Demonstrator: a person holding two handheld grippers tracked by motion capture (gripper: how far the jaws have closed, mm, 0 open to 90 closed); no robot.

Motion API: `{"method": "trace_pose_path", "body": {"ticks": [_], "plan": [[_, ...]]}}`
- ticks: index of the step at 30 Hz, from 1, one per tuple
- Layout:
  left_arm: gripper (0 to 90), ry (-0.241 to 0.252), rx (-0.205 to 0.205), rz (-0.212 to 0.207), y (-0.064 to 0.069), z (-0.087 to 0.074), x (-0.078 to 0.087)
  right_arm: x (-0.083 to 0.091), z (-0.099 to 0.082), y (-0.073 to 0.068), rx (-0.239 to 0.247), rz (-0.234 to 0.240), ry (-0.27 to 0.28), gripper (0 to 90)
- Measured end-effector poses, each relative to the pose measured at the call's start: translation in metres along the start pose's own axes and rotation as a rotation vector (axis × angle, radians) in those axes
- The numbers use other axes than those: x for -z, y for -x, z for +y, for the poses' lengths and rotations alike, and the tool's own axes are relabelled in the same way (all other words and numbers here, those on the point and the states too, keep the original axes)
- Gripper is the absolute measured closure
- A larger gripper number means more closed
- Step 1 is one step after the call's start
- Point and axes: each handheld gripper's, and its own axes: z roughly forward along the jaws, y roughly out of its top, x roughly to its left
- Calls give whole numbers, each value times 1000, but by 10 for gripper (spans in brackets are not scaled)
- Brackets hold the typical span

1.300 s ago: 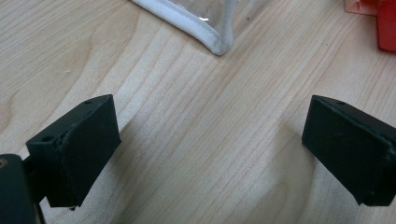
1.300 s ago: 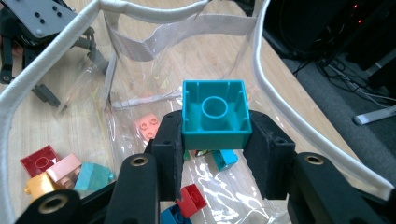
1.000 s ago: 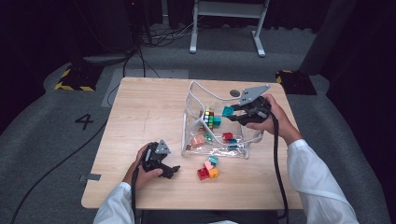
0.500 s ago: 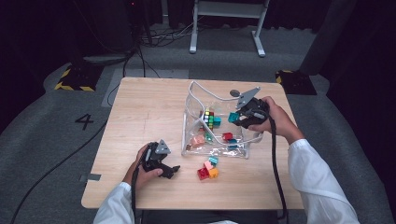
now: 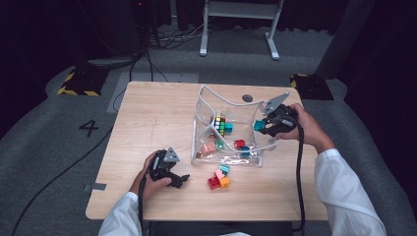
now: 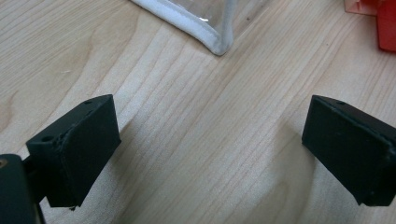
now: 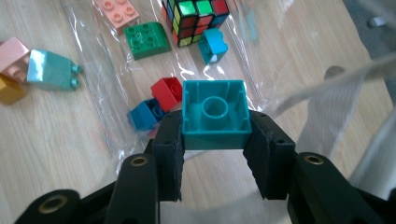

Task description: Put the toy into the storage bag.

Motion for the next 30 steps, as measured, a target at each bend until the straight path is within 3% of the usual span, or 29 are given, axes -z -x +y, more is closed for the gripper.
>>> {"method": "trace_pose_path", "body": {"ticks": [10, 16, 21, 24, 25, 30], "plan": [[41, -2, -2, 9, 0, 0, 1, 6, -10, 3, -21, -7, -38, 591], [41, 1, 2, -4, 0, 0, 0, 7, -11, 3, -27, -4, -33, 590], [41, -9, 10, 10, 1, 0, 1, 8, -10, 3, -18, -12, -32, 590], [41, 4, -16, 12, -1, 0, 0, 9, -10, 2, -20, -13, -27, 588], [41, -2, 0, 3, 0, 0, 0, 10, -10, 2, -24, -15, -19, 586], [41, -9, 6, 12, 1, 0, 1, 11, -11, 1, -25, -18, -14, 564]]}}
